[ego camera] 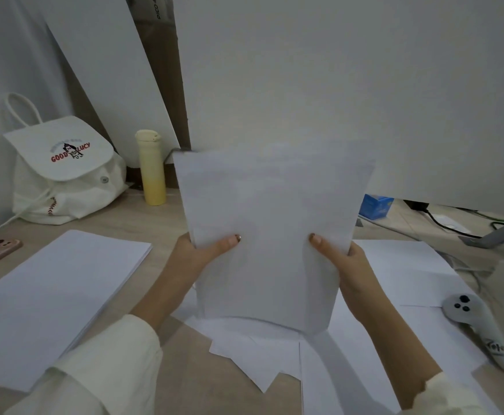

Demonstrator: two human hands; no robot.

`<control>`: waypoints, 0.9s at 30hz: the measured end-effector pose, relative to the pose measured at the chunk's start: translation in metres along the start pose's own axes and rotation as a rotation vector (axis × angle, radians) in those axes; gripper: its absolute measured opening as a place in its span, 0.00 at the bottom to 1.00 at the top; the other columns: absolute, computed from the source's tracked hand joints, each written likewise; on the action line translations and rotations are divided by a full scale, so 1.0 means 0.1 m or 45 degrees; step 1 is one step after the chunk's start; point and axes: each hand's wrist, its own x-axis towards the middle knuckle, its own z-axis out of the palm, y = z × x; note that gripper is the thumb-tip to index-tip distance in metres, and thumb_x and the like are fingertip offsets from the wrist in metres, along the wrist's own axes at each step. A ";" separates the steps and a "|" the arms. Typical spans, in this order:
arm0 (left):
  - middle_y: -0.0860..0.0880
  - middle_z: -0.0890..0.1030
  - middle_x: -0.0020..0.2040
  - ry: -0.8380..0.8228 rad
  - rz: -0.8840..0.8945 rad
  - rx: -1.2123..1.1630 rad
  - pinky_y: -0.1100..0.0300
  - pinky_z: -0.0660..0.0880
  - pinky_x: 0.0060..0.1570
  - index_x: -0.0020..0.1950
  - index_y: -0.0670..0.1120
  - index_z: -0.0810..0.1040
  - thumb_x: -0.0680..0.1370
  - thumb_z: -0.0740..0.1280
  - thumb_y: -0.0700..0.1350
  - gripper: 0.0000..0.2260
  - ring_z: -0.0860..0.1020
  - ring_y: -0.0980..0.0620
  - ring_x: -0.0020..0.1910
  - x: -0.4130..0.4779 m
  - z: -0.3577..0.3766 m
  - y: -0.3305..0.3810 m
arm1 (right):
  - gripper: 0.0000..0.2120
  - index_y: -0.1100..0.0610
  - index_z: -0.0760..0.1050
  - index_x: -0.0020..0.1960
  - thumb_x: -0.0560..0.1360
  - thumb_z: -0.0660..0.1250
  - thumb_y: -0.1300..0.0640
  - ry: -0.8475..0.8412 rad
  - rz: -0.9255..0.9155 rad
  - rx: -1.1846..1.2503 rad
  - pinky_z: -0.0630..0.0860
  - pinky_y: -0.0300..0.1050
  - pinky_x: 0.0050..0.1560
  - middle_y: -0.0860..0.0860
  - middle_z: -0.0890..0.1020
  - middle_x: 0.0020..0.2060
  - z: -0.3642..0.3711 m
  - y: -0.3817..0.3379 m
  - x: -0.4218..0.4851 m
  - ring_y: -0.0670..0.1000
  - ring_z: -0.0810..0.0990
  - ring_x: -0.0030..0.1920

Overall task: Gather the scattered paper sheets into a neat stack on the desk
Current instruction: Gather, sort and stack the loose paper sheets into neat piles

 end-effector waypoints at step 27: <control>0.58 0.80 0.52 0.096 0.063 0.190 0.67 0.75 0.50 0.59 0.52 0.73 0.77 0.65 0.42 0.11 0.78 0.64 0.49 -0.26 -0.06 -0.34 | 0.10 0.48 0.77 0.46 0.79 0.58 0.53 0.231 -0.037 -0.071 0.75 0.40 0.48 0.41 0.83 0.42 0.21 0.42 -0.28 0.44 0.80 0.46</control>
